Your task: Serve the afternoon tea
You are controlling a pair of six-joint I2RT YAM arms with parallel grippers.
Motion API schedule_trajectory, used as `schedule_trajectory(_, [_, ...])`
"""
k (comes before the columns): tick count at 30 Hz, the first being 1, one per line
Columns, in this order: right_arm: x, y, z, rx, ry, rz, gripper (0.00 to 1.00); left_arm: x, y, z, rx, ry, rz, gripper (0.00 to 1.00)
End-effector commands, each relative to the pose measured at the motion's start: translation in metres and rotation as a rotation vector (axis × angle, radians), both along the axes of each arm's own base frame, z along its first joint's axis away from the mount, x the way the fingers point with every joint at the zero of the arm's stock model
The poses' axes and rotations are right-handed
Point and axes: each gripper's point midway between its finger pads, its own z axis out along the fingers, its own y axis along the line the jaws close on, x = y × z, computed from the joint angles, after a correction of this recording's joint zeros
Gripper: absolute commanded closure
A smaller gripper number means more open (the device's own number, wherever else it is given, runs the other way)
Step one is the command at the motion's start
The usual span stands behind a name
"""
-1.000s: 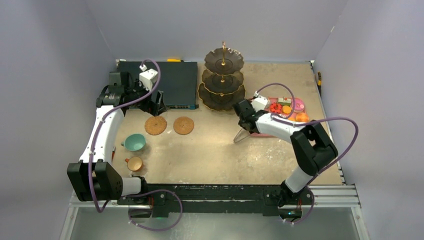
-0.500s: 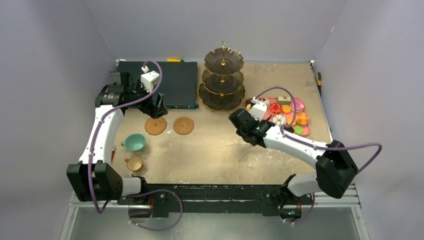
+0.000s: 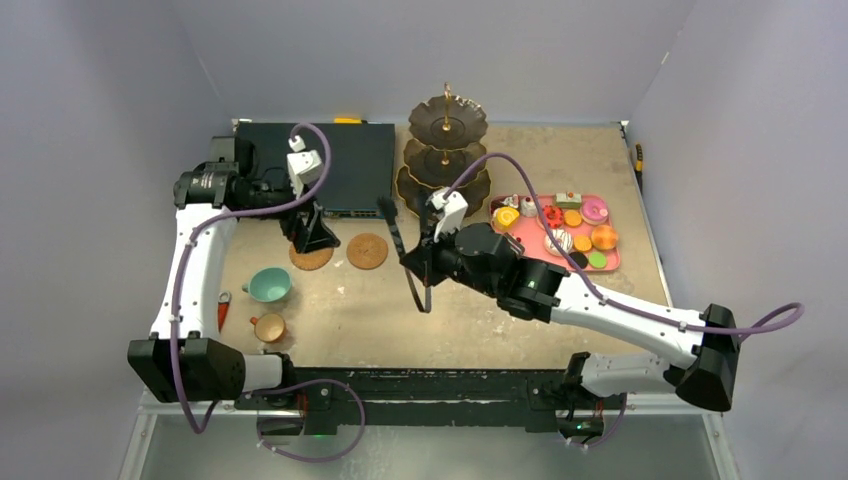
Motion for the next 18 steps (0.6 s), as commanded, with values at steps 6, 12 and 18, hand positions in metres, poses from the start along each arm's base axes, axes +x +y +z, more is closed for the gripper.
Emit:
schedule_trajectory(6, [-0.047,0.057,0.041,0.024,-0.156,0.519,1.00,-0.072,-0.038,0.040,-0.064,-0.172,-0.324,0.01])
schedule_trajectory(12, [-0.042,0.061,0.043,-0.043,-0.274,0.595,1.00,-0.086,-0.046,0.043,-0.061,-0.165,-0.358,0.02])
schedule_trajectory(18, [-0.048,0.061,0.042,-0.085,-0.348,0.697,1.00,-0.090,-0.052,0.039,-0.043,-0.148,-0.394,0.17])
